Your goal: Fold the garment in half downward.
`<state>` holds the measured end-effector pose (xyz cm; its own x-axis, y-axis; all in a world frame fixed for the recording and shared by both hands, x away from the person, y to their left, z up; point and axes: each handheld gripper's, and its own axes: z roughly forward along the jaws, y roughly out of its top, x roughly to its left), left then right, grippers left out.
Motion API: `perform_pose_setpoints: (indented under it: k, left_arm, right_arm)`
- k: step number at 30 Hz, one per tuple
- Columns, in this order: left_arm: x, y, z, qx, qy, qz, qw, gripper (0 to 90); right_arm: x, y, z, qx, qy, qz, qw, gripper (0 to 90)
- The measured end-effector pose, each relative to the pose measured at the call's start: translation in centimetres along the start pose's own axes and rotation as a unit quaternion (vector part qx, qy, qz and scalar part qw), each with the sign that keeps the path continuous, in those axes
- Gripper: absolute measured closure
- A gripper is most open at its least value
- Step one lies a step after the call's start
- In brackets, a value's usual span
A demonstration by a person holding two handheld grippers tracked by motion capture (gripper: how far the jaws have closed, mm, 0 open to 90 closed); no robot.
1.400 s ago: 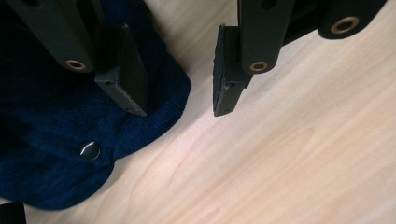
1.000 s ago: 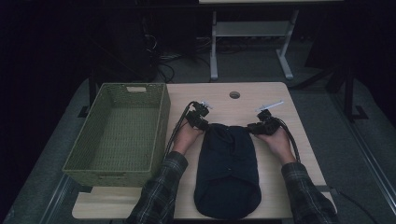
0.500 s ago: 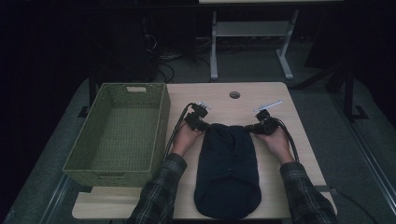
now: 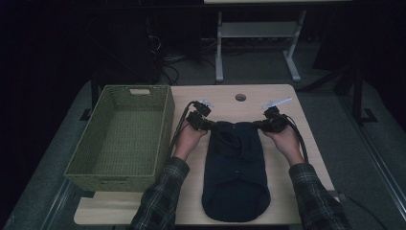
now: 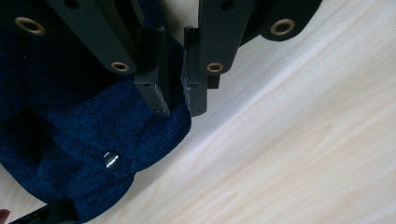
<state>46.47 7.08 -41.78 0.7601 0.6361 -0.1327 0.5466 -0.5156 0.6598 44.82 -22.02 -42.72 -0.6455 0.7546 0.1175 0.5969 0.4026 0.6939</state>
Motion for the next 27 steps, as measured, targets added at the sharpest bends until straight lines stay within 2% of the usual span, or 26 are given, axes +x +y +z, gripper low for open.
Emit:
perform_pose_setpoints:
  k: [2,6,14,20,27]
  left_arm:
    - [-0.2,0.3,-0.5,-0.007,0.002,0.004,1.0000,81.9]
    - [-0.7,1.0,-1.8,-0.023,0.010,0.014,0.9996,81.9]
    - [-1.7,2.1,-4.0,-0.047,0.020,0.041,0.9979,81.9]
    - [-2.8,1.9,-5.3,-0.053,0.021,0.057,0.9967,81.8]
    - [-4.5,0.8,-6.9,-0.068,0.014,0.076,0.9947,81.8]
  right_arm:
    - [0.1,0.6,-0.4,0.005,0.000,-0.004,1.0000,85.5]
    - [0.3,1.4,-1.5,-0.013,-0.011,-0.017,0.9997,85.5]
    - [0.7,2.3,-3.4,-0.040,-0.013,-0.029,0.9987,85.5]
    - [1.6,2.3,-4.9,-0.053,-0.014,-0.049,0.9973,85.4]
    - [3.0,1.2,-6.7,-0.079,-0.014,-0.080,0.9936,85.2]
